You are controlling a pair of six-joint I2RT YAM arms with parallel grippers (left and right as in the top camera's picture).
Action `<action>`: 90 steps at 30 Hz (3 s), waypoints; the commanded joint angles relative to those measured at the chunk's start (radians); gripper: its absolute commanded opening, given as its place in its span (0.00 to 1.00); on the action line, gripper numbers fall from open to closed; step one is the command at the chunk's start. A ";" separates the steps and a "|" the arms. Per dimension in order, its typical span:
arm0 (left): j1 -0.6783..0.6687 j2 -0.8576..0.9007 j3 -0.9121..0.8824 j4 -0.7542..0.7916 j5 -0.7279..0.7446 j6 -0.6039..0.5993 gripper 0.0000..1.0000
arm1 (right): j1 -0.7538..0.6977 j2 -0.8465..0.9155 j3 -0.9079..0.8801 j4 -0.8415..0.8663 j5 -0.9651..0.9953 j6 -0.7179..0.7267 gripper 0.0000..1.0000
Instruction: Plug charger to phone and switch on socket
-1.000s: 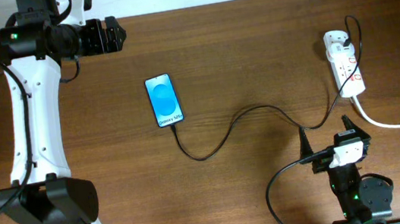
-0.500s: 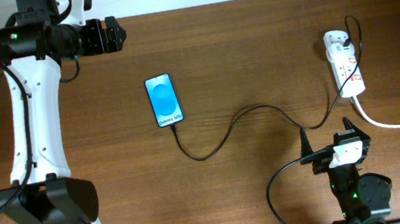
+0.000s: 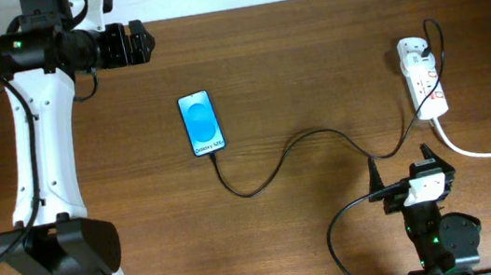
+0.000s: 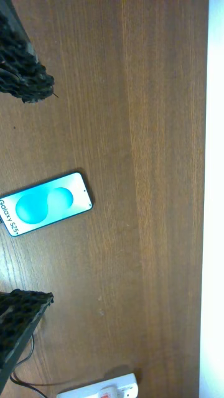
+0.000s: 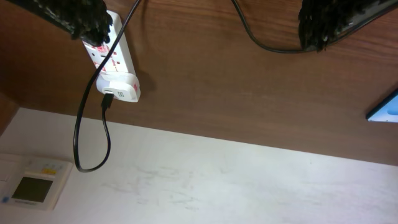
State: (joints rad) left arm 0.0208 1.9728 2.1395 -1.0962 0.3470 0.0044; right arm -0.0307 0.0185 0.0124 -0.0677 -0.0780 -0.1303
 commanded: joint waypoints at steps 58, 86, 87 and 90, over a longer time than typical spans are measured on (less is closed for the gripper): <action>0.002 -1.864 -2.131 1.313 -0.433 0.170 0.99 | 0.004 -0.010 -0.007 -0.004 0.011 0.007 0.99; 0.000 -1.968 -2.130 1.020 -0.441 0.169 0.99 | 0.004 -0.010 -0.007 -0.004 0.011 0.007 0.98; 0.000 -1.968 -2.130 1.020 -0.441 0.169 0.99 | 0.004 -0.010 -0.007 -0.004 0.011 0.007 0.98; 0.000 -1.968 -2.130 1.020 -0.441 0.169 0.99 | 0.004 -0.010 -0.007 -0.004 0.011 0.007 0.99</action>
State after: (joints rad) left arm 0.0200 0.0143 0.0109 -0.0711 -0.0868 0.1619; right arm -0.0307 0.0166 0.0124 -0.0692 -0.0711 -0.1303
